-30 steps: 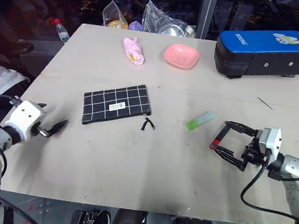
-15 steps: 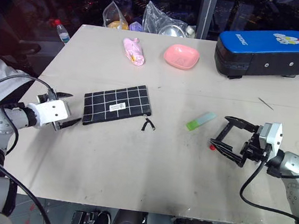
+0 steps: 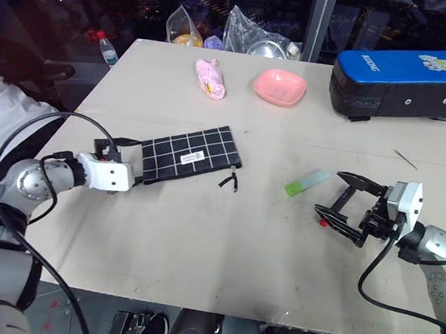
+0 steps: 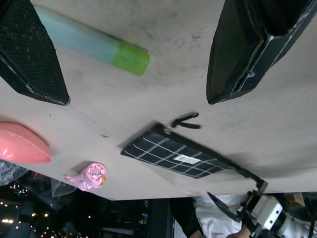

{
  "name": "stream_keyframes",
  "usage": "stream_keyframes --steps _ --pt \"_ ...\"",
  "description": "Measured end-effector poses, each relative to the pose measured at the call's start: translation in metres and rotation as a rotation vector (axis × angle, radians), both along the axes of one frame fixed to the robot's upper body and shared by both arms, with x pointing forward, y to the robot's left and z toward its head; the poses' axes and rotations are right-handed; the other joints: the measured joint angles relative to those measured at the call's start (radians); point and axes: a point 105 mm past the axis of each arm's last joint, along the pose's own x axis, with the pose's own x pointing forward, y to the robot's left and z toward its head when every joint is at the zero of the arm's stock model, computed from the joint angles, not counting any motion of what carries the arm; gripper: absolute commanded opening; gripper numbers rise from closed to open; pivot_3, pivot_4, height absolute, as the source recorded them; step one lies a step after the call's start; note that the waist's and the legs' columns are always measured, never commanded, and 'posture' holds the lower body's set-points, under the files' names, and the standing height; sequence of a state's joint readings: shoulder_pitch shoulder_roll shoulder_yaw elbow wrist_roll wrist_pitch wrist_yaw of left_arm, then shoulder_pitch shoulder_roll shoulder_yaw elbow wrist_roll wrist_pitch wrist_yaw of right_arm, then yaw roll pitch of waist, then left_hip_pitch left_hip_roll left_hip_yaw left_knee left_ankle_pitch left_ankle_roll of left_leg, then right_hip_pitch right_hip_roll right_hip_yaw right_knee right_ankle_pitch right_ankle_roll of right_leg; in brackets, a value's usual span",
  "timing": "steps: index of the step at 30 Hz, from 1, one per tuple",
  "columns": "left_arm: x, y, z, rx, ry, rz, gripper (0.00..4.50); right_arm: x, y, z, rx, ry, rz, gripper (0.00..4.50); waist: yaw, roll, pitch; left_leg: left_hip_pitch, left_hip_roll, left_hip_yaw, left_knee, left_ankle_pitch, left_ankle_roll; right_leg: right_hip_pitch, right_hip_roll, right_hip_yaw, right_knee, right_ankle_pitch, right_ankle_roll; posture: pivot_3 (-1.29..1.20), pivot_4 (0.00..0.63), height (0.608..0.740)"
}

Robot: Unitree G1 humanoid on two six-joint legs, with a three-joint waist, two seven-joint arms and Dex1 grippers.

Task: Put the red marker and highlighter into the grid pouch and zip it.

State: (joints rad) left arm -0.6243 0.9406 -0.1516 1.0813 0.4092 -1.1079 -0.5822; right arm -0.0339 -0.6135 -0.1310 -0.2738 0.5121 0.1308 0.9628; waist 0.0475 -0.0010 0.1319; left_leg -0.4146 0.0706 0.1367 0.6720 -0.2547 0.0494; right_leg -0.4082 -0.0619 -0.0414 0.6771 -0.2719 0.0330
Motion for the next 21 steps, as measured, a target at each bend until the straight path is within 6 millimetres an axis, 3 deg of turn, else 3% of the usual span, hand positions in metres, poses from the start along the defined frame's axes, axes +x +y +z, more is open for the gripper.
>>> stream_keyframes --steps 8,15,21 --pt "0.007 -0.04 -0.002 -0.071 -0.045 -0.135 4.5 0.0 -0.001 -0.001 0.001 0.004 -0.011 4.46 -0.011 0.0 0.0 0.0 -0.001 0.0 0.0 0.0 0.0 0.0 0.001 0.0 0.0 0.0 0.0 0.0 0.15 0.74" --pt "0.014 -0.054 -0.006 -0.159 -0.052 -0.113 4.5 -0.001 0.001 0.0 0.002 0.003 -0.019 4.46 -0.009 -0.001 0.0 0.0 -0.001 -0.001 0.0 0.0 0.0 0.0 0.002 -0.001 0.0 0.0 0.0 0.0 0.15 0.74" --pt "0.034 -0.074 -0.003 -0.142 -0.13 -0.096 4.5 0.0 0.0 -0.001 0.002 0.008 -0.031 4.46 -0.006 -0.001 0.0 0.0 -0.002 -0.003 0.002 0.0 0.0 0.001 0.002 -0.001 0.001 0.0 0.001 0.0 0.15 0.74"
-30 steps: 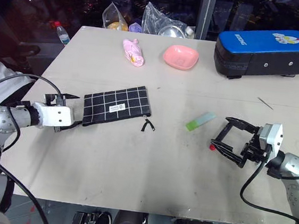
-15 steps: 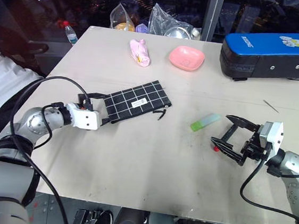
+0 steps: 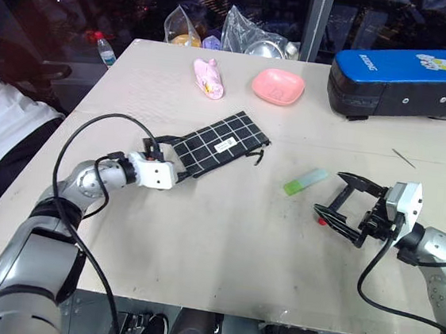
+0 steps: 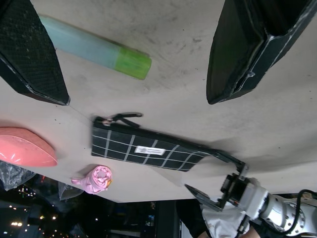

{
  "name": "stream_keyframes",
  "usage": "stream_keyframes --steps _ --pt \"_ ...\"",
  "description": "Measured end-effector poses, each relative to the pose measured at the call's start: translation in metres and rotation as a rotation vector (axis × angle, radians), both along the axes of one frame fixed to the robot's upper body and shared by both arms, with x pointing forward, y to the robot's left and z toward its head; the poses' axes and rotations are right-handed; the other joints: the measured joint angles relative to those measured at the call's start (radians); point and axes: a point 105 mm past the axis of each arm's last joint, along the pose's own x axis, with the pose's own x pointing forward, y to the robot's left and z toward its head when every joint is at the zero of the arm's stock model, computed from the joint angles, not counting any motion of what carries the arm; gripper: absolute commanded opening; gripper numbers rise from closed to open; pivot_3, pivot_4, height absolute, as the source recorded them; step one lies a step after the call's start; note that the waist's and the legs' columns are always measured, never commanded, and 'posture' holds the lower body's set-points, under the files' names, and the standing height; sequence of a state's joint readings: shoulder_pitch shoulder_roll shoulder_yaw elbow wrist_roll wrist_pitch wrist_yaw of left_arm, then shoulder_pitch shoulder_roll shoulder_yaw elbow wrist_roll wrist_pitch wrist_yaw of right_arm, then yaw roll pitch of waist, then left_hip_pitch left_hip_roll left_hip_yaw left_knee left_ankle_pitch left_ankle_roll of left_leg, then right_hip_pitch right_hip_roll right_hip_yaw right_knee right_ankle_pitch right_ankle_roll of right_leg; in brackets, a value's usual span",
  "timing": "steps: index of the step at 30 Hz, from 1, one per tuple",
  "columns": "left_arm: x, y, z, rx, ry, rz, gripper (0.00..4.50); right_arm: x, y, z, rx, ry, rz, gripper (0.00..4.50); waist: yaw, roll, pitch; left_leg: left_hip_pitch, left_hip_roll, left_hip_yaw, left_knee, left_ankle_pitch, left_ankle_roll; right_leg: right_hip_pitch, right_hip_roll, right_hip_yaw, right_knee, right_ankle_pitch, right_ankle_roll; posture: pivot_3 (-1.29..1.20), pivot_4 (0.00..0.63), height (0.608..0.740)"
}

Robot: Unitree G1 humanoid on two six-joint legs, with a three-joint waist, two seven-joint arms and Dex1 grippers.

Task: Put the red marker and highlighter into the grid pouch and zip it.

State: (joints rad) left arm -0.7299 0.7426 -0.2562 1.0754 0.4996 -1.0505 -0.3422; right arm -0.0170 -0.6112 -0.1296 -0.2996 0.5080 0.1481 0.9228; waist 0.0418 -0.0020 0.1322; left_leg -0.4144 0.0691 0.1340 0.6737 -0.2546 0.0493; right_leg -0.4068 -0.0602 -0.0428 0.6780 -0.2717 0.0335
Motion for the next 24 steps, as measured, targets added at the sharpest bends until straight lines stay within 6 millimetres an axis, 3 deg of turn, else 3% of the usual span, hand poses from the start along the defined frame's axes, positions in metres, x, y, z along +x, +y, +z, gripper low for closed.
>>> stream_keyframes --steps 7,23,24 --pt "0.024 -0.028 0.007 0.054 -0.113 0.009 4.5 0.003 -0.001 0.0 0.004 0.003 -0.041 4.46 -0.004 -0.001 0.001 0.0 0.0 -0.001 0.0 0.0 0.0 0.0 0.001 0.0 0.0 0.0 0.0 0.0 0.15 0.74" --pt "0.042 -0.052 0.011 0.013 -0.19 0.042 4.5 0.014 -0.009 -0.005 0.024 0.012 -0.187 4.46 -0.004 -0.004 0.002 -0.001 0.0 -0.001 0.0 0.002 -0.003 0.0 0.002 -0.001 -0.001 0.0 0.0 0.0 0.15 0.74" --pt "0.042 -0.053 0.011 0.011 -0.191 0.039 4.25 0.014 -0.01 -0.005 0.024 0.013 -0.187 4.49 -0.004 -0.004 0.002 -0.001 0.0 -0.001 0.0 0.002 -0.003 0.0 0.002 -0.001 -0.001 0.0 0.0 0.0 0.15 0.74"
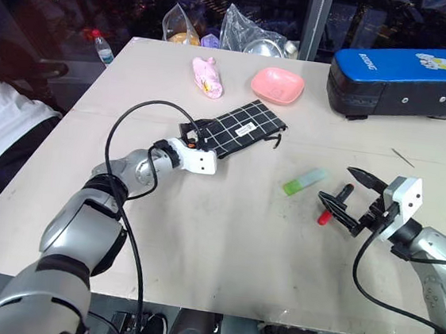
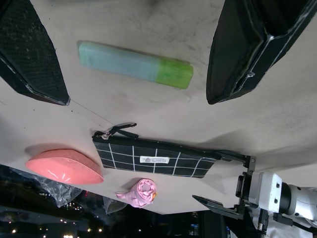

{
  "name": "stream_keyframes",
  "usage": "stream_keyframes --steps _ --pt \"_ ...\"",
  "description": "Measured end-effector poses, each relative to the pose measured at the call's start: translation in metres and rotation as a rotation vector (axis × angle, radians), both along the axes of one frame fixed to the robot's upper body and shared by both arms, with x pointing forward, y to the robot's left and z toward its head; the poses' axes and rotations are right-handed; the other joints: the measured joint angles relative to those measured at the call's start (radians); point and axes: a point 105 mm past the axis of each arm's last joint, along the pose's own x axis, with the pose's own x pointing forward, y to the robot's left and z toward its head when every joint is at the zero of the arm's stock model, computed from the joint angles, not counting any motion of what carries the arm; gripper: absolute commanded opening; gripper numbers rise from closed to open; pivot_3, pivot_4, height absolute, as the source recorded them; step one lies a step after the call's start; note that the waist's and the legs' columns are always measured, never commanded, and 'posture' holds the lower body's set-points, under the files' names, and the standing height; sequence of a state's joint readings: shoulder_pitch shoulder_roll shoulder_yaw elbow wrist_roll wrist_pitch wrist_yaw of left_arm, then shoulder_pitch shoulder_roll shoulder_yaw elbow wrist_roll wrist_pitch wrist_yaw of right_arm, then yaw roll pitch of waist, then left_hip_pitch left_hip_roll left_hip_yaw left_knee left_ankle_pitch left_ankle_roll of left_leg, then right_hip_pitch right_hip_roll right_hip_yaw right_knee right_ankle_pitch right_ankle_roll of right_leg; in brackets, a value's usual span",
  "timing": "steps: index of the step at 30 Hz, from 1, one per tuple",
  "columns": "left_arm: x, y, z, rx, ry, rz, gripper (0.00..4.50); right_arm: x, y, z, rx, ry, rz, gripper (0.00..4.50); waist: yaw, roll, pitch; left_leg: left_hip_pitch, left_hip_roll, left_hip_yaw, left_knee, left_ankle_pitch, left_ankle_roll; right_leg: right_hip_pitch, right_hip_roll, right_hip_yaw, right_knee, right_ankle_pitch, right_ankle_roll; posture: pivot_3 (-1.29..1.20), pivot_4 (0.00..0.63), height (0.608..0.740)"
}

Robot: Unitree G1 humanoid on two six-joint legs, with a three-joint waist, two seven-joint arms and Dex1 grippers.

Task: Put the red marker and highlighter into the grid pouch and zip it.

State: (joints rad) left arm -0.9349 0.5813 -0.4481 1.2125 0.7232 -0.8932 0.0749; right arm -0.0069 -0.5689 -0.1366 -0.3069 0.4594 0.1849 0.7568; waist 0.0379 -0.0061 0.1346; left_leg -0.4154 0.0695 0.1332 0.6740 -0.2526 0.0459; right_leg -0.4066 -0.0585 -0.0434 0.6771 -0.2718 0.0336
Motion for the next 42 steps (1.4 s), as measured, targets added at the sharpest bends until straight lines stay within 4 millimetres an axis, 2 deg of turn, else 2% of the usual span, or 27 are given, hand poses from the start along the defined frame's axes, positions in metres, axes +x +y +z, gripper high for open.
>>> stream_keyframes --steps 2,3,6,10,20,27,31,35,39,42 --pt "-0.001 -0.004 -0.002 0.0 0.002 -0.012 3.84 -0.002 -0.001 -0.002 0.0 0.0 -0.001 4.5 -0.001 -0.001 0.0 0.0 0.0 0.0 0.0 0.0 0.0 0.0 0.0 0.0 0.0 0.0 0.0 0.0 0.15 0.74" --pt "-0.002 -0.008 -0.005 0.002 0.01 -0.023 3.44 -0.003 -0.002 -0.003 -0.001 0.002 0.001 4.5 -0.002 -0.002 0.001 0.0 0.0 0.0 0.0 0.0 0.0 0.0 0.0 0.0 0.0 0.0 0.0 0.0 0.15 0.74" --pt "-0.004 -0.012 -0.01 0.012 0.02 -0.041 2.15 -0.004 -0.003 -0.005 -0.002 0.001 0.006 4.5 -0.006 -0.006 0.004 -0.001 0.001 0.0 0.0 0.0 -0.001 -0.001 0.001 0.0 0.0 0.0 0.0 0.0 0.15 0.74" --pt "0.0 -0.014 0.004 0.002 -0.025 -0.049 0.15 -0.004 -0.002 -0.005 -0.001 -0.005 0.006 4.5 -0.007 -0.007 0.004 -0.001 0.001 0.0 0.0 0.001 -0.001 -0.001 0.001 0.0 0.001 0.0 0.0 0.0 0.15 0.74" --pt "0.0 -0.016 0.006 -0.01 -0.053 -0.054 0.05 -0.006 -0.002 -0.008 0.0 0.0 0.006 4.5 0.0 -0.007 0.004 -0.001 0.001 0.001 0.0 0.001 -0.001 -0.001 0.001 0.0 0.001 0.0 0.0 0.0 0.15 0.74" --pt "-0.007 -0.031 0.01 -0.193 0.038 -0.104 0.05 -0.005 0.003 -0.012 0.006 0.043 0.012 4.5 -0.01 -0.008 0.005 -0.001 0.002 0.001 0.0 0.001 -0.002 -0.002 0.001 0.001 0.001 0.0 0.0 0.0 0.15 0.74" --pt "-0.013 -0.039 0.02 -0.307 0.08 -0.157 0.05 0.007 0.008 -0.013 0.003 0.056 -0.058 4.5 -0.025 -0.008 0.005 -0.001 0.003 0.001 0.0 0.002 -0.003 -0.002 0.002 0.001 0.001 0.0 0.0 0.0 0.15 0.74" --pt "-0.022 -0.046 0.024 -0.407 0.135 -0.199 0.05 0.025 0.007 -0.005 0.001 0.049 -0.152 4.5 -0.032 -0.007 0.005 -0.001 0.004 0.0 0.0 0.002 -0.004 -0.003 0.003 0.002 0.002 0.0 0.0 0.0 0.15 0.74" --pt "-0.042 -0.057 0.01 -0.463 0.263 -0.244 0.05 0.048 0.007 -0.01 -0.09 0.132 -0.235 4.5 -0.042 -0.007 0.005 -0.001 0.004 -0.001 0.0 0.002 -0.004 -0.003 0.003 0.003 0.002 0.0 0.0 0.0 0.15 0.74" --pt "-0.054 -0.064 0.008 -0.499 0.332 -0.252 0.05 0.062 0.015 -0.01 -0.054 0.205 -0.24 4.5 -0.044 -0.007 0.005 -0.001 0.004 -0.002 0.0 0.002 -0.004 -0.003 0.004 0.004 0.002 0.0 0.0 0.0 0.15 0.74"
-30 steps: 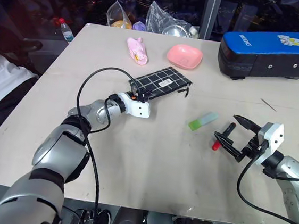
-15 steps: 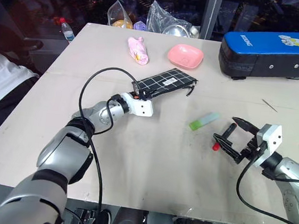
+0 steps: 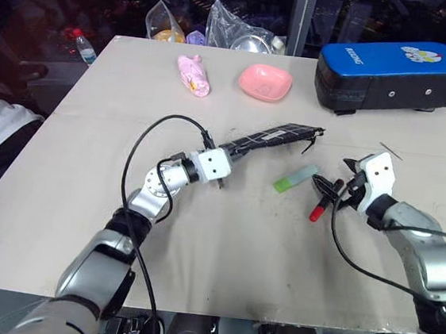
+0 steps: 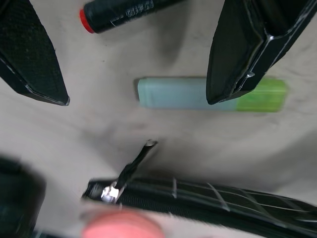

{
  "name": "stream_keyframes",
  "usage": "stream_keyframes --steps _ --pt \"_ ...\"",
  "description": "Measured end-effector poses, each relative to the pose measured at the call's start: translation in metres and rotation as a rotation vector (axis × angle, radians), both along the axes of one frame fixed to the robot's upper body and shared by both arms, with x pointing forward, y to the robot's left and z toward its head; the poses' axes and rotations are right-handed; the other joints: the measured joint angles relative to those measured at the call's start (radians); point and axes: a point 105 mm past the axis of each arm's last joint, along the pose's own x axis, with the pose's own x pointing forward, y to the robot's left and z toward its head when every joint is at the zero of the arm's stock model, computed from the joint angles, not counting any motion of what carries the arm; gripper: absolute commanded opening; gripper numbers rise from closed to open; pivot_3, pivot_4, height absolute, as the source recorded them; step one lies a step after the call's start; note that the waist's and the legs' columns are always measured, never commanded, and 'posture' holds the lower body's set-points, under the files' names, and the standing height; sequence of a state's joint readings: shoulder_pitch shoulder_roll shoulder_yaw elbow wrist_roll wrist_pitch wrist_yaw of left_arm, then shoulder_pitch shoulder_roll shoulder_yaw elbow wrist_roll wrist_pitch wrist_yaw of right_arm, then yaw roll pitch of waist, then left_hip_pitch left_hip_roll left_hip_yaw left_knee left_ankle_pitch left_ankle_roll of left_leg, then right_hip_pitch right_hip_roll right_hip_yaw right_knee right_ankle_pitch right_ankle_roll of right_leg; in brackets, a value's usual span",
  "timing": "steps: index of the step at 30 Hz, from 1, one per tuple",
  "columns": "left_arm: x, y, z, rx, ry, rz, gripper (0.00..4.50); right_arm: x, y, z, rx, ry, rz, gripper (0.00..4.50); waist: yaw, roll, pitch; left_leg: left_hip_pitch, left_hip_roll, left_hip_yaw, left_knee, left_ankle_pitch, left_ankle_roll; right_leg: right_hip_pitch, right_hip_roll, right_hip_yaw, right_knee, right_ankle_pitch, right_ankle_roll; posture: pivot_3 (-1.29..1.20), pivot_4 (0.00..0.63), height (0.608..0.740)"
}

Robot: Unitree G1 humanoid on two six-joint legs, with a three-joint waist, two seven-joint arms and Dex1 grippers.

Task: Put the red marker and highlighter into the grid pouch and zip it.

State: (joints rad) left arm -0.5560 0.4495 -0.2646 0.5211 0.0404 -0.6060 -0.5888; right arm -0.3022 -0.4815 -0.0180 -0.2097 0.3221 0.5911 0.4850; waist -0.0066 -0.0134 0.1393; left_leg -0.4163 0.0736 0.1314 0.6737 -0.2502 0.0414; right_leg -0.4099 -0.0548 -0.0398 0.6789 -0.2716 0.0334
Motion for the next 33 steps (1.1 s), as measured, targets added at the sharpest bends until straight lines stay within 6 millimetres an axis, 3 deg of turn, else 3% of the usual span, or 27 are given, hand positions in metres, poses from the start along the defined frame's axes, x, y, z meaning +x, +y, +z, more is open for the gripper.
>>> stream_keyframes --steps 5,14,25,27,29,33 --pt "-0.016 -0.009 0.0 -0.016 0.053 -0.007 0.05 0.016 0.016 0.005 0.113 0.094 0.01 4.5 0.002 0.0 0.0 0.0 0.0 -0.001 0.0 0.0 0.0 0.0 0.0 0.0 0.0 0.0 0.0 0.0 0.15 0.74" --pt "-0.024 -0.009 0.0 -0.022 0.083 0.018 0.05 0.034 0.008 0.001 0.153 0.149 -0.021 4.5 -0.002 0.0 0.0 0.0 0.0 -0.001 -0.001 0.0 0.0 0.0 0.0 0.001 -0.001 0.0 0.0 0.0 0.15 0.74" --pt "-0.024 -0.009 -0.002 -0.019 0.096 0.023 0.05 0.048 0.005 0.015 0.13 0.08 0.022 4.5 -0.004 0.0 0.0 0.0 0.0 0.0 -0.002 0.0 0.0 -0.001 0.0 0.001 -0.001 0.0 0.0 0.0 0.15 0.74" --pt "-0.024 -0.009 -0.002 -0.019 0.096 0.022 0.0 0.05 0.005 0.015 0.125 0.078 0.026 3.87 -0.005 0.0 0.0 0.0 0.0 0.0 -0.002 0.0 0.0 -0.001 0.0 0.002 -0.001 0.0 0.0 0.0 0.15 0.74" --pt "-0.024 -0.009 -0.002 -0.018 0.096 0.022 0.0 0.052 0.004 0.018 0.118 0.069 0.029 2.82 -0.004 0.0 0.0 0.0 0.0 0.0 -0.002 0.0 0.0 -0.001 0.0 0.002 -0.001 0.0 0.0 0.0 0.15 0.74" --pt "-0.024 -0.009 -0.002 -0.018 0.096 0.022 0.0 0.052 0.005 0.019 0.111 0.057 0.036 1.31 -0.004 0.0 0.0 0.0 0.0 0.0 -0.003 0.0 0.0 -0.001 0.0 0.002 -0.001 0.0 0.0 0.0 0.15 0.74"
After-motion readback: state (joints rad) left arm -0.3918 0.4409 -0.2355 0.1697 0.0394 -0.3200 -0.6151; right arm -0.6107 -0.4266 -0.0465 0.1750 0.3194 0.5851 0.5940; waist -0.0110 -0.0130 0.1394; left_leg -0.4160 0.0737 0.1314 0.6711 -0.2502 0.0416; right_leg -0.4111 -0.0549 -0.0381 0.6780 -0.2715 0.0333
